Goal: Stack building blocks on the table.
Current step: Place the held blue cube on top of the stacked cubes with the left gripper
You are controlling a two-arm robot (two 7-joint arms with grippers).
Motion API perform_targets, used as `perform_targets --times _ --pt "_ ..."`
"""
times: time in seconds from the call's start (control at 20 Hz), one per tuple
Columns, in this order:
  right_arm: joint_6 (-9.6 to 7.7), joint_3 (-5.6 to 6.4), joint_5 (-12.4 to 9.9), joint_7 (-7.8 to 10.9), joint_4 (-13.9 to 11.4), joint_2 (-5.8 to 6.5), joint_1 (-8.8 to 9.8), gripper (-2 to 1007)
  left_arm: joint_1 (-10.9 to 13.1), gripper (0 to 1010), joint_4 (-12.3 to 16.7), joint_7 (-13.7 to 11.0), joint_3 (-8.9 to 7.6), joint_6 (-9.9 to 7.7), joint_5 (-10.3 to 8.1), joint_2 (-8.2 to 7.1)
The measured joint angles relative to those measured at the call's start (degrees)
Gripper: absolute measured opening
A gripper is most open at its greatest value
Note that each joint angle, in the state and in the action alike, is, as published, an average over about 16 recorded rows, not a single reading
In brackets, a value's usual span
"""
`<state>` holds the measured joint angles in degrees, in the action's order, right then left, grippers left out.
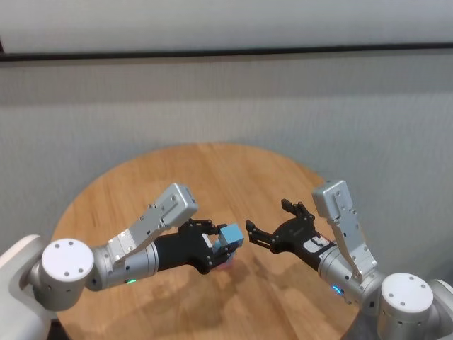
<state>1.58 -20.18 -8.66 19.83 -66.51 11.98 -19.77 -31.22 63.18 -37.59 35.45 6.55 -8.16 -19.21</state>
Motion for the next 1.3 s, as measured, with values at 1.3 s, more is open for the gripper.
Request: perform_targets --times 1.3 --pt "0.0 0.0 0.0 0.0 0.0 0.0 0.0 1005 -1.36 408 -4.34 -0.46 0.0 1.94 -0.19 1.36"
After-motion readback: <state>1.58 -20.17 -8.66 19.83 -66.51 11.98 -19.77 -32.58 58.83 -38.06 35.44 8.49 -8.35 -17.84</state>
